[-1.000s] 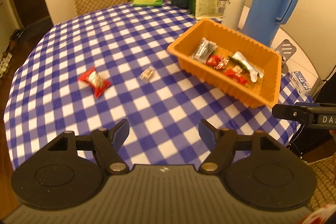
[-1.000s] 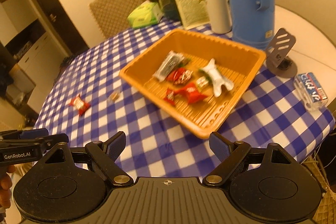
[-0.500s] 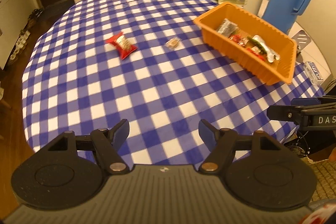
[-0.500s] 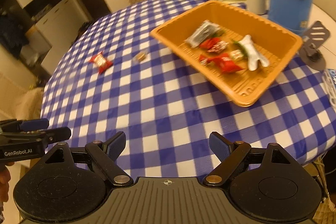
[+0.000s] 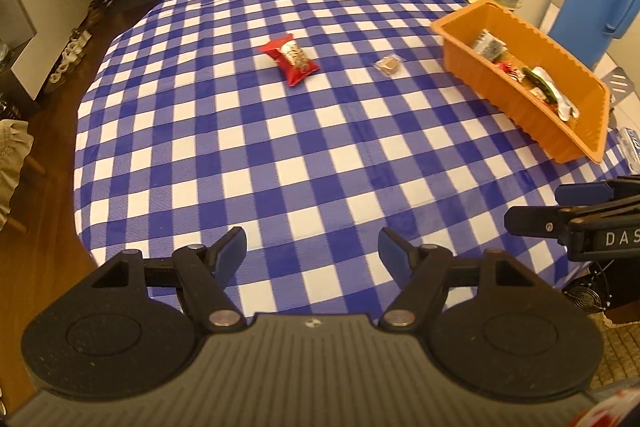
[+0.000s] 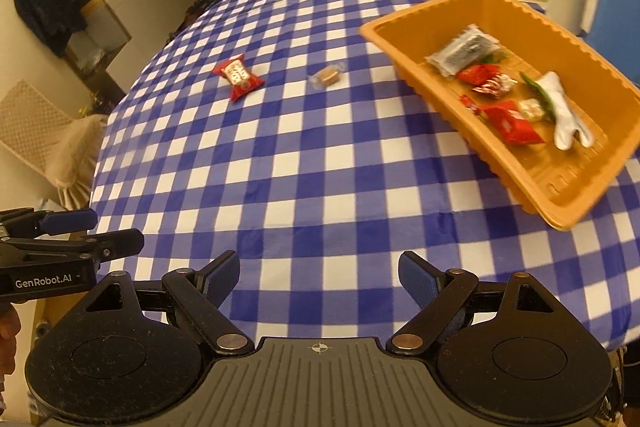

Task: Organize snacks
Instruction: 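Move both open grippers back toward the remaining snacks on the tablecloth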

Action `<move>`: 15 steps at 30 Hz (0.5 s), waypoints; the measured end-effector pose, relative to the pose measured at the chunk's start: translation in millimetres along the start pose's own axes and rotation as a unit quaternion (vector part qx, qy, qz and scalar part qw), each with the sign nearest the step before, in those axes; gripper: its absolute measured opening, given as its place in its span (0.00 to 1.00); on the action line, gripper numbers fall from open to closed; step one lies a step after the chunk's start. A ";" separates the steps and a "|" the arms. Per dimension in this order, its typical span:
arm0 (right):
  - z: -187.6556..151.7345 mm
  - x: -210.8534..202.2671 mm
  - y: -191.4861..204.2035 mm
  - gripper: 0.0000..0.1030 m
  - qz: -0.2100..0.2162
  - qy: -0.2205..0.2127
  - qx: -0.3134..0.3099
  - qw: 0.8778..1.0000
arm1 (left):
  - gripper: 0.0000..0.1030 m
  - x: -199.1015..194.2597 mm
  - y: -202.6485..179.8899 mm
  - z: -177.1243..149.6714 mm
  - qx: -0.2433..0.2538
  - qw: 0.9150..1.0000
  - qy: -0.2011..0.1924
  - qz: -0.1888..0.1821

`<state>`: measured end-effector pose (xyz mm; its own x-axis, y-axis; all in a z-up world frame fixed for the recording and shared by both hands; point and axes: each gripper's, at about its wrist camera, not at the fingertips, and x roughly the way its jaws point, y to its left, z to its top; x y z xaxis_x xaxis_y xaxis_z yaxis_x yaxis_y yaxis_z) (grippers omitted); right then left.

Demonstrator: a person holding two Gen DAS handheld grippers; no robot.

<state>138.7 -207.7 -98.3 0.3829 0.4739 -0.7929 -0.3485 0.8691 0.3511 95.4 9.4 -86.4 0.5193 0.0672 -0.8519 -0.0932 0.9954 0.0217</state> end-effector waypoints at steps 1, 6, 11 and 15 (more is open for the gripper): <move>2.1 2.9 1.9 0.84 0.002 0.002 -0.002 1.000 | 0.69 0.8 2.4 0.3 -0.002 1.000 0.000 0.001; 15.3 18.6 12.8 0.84 0.012 0.011 -0.014 1.000 | 0.69 6.5 19.5 3.8 -0.016 1.000 0.006 0.016; 28.3 34.4 25.3 0.84 0.013 0.015 -0.029 0.999 | 0.69 14.4 40.3 10.9 -0.032 0.999 0.012 0.028; 40.9 46.1 24.9 0.83 0.009 0.014 -0.024 1.000 | 0.69 22.0 54.9 19.4 -0.041 0.998 0.014 0.036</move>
<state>182.7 -158.4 -105.8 0.3522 0.4842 -0.8010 -0.3966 0.8524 0.3408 118.2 66.9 -93.9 0.4849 0.1361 -0.8639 -0.1994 0.9790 0.0424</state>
